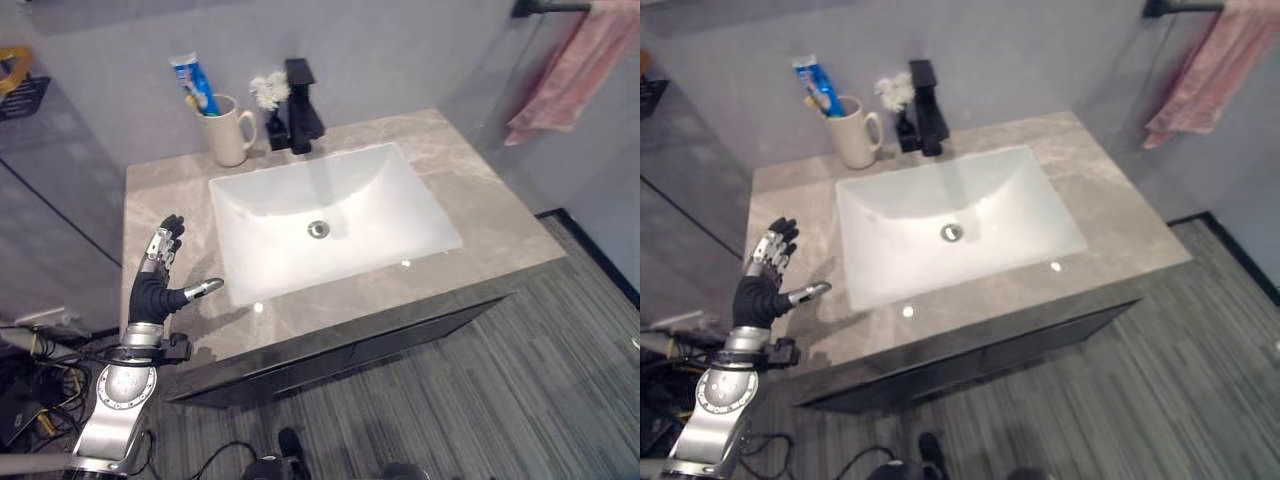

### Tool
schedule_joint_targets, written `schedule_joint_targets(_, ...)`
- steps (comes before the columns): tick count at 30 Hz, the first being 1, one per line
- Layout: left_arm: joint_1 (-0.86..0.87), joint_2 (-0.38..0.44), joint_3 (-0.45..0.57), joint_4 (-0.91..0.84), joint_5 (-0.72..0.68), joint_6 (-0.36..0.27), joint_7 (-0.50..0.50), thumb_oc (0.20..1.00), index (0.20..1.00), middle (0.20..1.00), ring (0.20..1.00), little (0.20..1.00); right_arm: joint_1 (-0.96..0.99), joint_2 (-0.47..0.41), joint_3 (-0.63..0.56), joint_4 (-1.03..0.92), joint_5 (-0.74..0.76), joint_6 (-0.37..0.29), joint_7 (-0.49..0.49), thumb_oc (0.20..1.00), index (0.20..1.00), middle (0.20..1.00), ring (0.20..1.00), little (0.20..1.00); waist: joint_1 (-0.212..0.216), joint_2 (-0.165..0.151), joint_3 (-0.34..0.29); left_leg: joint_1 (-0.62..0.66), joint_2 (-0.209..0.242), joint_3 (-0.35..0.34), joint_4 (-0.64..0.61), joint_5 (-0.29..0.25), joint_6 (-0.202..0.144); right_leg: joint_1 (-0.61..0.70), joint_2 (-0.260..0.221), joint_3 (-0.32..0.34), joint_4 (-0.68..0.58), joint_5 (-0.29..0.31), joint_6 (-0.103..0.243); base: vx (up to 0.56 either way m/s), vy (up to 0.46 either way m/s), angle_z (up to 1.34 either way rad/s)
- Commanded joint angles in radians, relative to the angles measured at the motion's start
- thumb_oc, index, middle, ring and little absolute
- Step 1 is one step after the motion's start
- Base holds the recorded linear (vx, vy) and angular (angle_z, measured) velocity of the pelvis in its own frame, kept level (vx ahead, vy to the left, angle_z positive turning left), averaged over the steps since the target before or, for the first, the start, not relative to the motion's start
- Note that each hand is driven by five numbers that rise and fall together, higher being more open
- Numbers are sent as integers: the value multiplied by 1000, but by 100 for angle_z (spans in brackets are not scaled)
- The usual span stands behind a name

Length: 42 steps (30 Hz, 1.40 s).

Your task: Put brush and paste in cup on sink, flatten towel.

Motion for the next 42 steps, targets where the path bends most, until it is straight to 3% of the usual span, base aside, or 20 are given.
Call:
schedule_joint_targets(1, -15, 10, 34, -106, 12, -73, 33, 1000, 1000, 1000, 1000, 1000, 6, 1, 30, -40, -16, -41, -36, 1000, 1000, 1000, 1000, 1000, 5, -27, -45, -59, -51, -67, -39, -15, -51, 48, 6, -24, -101, 72, 13, -111, -187, -184)
schedule_joint_targets(3, -30, -29, 30, -77, 25, -88, 56, 1000, 1000, 1000, 1000, 1000, 31, -21, 71, -158, -56, -77, -25, 1000, 1000, 1000, 1000, 1000, -13, -22, -44, -43, -27, -36, -35, 1, -64, 43, 35, 39, -146, 47, -8, -35, -233, -132)
schedule_joint_targets(7, -80, -68, -10, -74, 10, -90, 59, 1000, 1000, 1000, 1000, 1000, 44, -54, 94, -188, -100, -79, -32, 1000, 1000, 1000, 1000, 1000, -39, -7, -42, -44, -1, -29, -35, 35, -89, 52, 79, 75, -211, 44, -19, -25, -208, -72)
schedule_joint_targets(13, -135, -72, -95, -53, -15, -88, 18, 1000, 1000, 1000, 1000, 1000, 78, -93, 124, -296, -131, -94, -19, 1000, 1000, 1000, 1000, 1000, -74, 8, -9, -44, 45, -78, -40, 86, -140, 30, 145, 162, -242, 45, -43, -8, -177, -38)
schedule_joint_targets(15, -148, -83, -123, -47, -13, -84, 14, 1000, 1000, 1000, 1000, 1000, 73, -104, 147, -340, -147, -100, -17, 1000, 1000, 1000, 1000, 1000, -61, 7, 12, -66, 27, -197, -17, 80, -153, 23, 163, 192, -245, 43, -50, -55, -171, -59)
schedule_joint_targets(16, -153, -88, -133, -47, -11, -82, 17, 1000, 1000, 1000, 1000, 1000, 69, -107, 157, -347, -151, -102, -16, 1000, 1000, 1000, 1000, 1000, -51, 5, 25, -87, 13, -259, 6, 81, -140, 9, 171, 200, -243, 58, -59, -84, -160, -49)
schedule_joint_targets(20, -164, -77, -160, -45, 13, -83, 26, 1000, 1000, 1000, 1000, 1000, 15, -112, 247, -344, -184, -112, 7, 1000, 1000, 1000, 1000, 1000, 17, -3, 50, -118, -124, -610, 79, -6, -120, -14, 198, 320, -245, 80, -65, -19, -110, -109)
schedule_joint_targets(24, -190, -72, -202, -3, -1, -81, 9, 1000, 1000, 1000, 1000, 1000, -13, -132, 276, -352, -194, -115, 21, 1000, 1000, 1000, 1000, 1000, 1, 4, 46, -122, -191, -688, 102, -38, -90, -50, 224, 416, -242, 98, -74, -23, 6, -110)
schedule_joint_targets(27, -207, -88, -249, 39, -2, -65, 5, 1000, 1000, 1000, 1000, 1000, -26, -141, 253, -377, -170, -118, 7, 1000, 1000, 1000, 1000, 1000, -18, 16, 63, -140, -221, -696, 115, -40, -82, -77, 228, 451, -225, 104, -72, -39, 91, -63)
schedule_joint_targets(30, -191, -98, -283, 99, 0, -51, -6, 1000, 1000, 1000, 1000, 1000, -28, -131, 213, -373, -135, -116, -4, 1000, 1000, 1000, 1000, 1000, -38, 26, 66, -118, -217, -664, 73, -41, -65, -102, 227, 486, -191, 100, -57, 0, 184, -34)
schedule_joint_targets(33, -171, -88, -310, 149, 17, -35, -28, 1000, 1000, 1000, 1000, 1000, -33, -120, 204, -347, -137, -113, -8, 1000, 1000, 1000, 1000, 1000, -30, 29, 59, -86, -208, -638, 35, -39, -49, -119, 229, 498, -137, 82, -46, 30, 158, -59)
schedule_joint_targets(34, -137, -69, -321, 199, 42, -19, -35, 1000, 1000, 1000, 1000, 1000, -46, -106, 208, -326, -154, -108, -7, 1000, 1000, 1000, 1000, 1000, -12, 28, 60, -60, -191, -600, 10, -39, -33, -171, 203, 420, -47, 85, -21, 7, 146, -108)
schedule_joint_targets(36, -92, -59, -321, 263, 80, -3, -41, 1000, 1000, 1000, 1000, 1000, -49, -89, 212, -285, -176, -98, -13, 1000, 1000, 1000, 1000, 1000, 22, 28, 52, -30, -156, -540, -13, -50, -35, -154, 100, 238, -71, 106, -11, 2, 32, -137)
schedule_joint_targets(38, -91, -68, -353, 343, 103, 12, -52, 1000, 1000, 1000, 1000, 1000, -42, -90, 200, -240, -175, -99, -14, 1000, 1000, 1000, 1000, 1000, 3, 27, 36, -12, -164, -572, -44, -36, -28, -174, 117, 326, -127, 157, 0, 34, -21, -138)
schedule_joint_targets(42, -73, -104, -356, 463, 100, 33, -69, 1000, 1000, 1000, 1000, 1000, -11, -95, 187, -188, -168, -93, 5, 1000, 1000, 1000, 1000, 1000, -3, 16, 7, -1, -181, -584, -63, -30, -27, -128, 123, 348, -196, 167, -5, 52, -6, 42)
